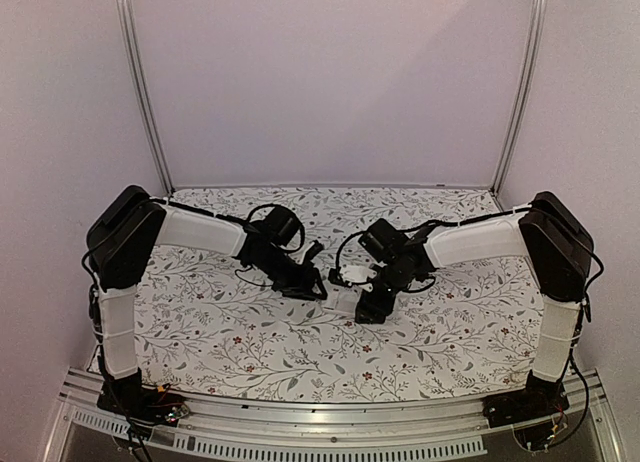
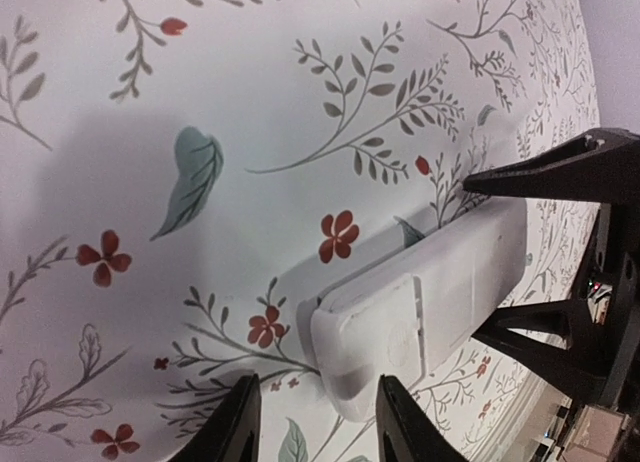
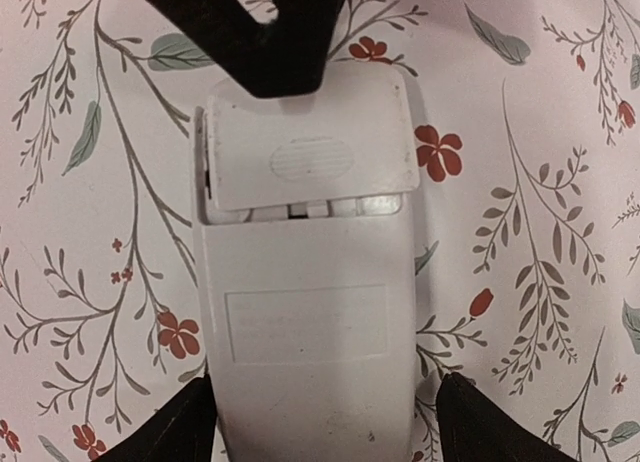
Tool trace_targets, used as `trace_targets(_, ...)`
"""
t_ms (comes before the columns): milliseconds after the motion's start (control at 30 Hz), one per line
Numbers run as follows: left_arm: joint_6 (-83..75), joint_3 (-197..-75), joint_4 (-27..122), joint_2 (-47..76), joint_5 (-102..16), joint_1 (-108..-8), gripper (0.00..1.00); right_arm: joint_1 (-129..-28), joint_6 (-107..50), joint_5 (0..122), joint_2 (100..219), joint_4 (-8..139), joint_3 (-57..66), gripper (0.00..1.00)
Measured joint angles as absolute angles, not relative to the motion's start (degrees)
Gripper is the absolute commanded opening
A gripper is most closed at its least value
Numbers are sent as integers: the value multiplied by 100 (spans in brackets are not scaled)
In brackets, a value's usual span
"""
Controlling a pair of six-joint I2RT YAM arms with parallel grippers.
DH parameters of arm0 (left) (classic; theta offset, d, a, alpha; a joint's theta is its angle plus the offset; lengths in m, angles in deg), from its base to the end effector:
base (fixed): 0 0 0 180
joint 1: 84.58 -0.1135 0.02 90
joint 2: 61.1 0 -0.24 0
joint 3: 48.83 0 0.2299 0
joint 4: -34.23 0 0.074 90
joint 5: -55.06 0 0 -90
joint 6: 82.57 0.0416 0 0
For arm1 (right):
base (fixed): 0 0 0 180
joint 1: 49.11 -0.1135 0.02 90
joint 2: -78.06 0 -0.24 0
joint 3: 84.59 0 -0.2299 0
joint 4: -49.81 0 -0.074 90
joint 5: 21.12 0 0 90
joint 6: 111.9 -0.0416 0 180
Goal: Load the batteries into the remote control
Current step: Press the battery cover on the remote control.
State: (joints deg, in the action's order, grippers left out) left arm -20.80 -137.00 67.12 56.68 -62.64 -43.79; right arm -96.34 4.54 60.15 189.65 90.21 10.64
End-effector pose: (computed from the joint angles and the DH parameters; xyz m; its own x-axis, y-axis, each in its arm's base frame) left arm 0.2773 -0.2648 0.1139 -0.9422 0.2598 -0.2118 0.3351 0.7412 -0.5817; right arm 0.2385 0.2671 0.1268 -0.2198 -0.8857 -0.4090 -0.9642 0.2610 -0.0471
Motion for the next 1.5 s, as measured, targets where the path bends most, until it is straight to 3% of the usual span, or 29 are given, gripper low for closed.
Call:
trace_targets(433, -2152, -13818, 6733, 5780, -6177, -4344, 31, -9634, 502, 5906, 19007, 9283, 942, 53)
trace_targets(933, -2130, -14003, 6762, 5884, -6126, -4252, 35, -9634, 511, 5871, 19070, 9410, 832, 51)
trace_targets(1500, -2146, -13960, 6679, 5891, -5958, -4071, 23, -9634, 467, 5947, 19077, 9434, 813, 39)
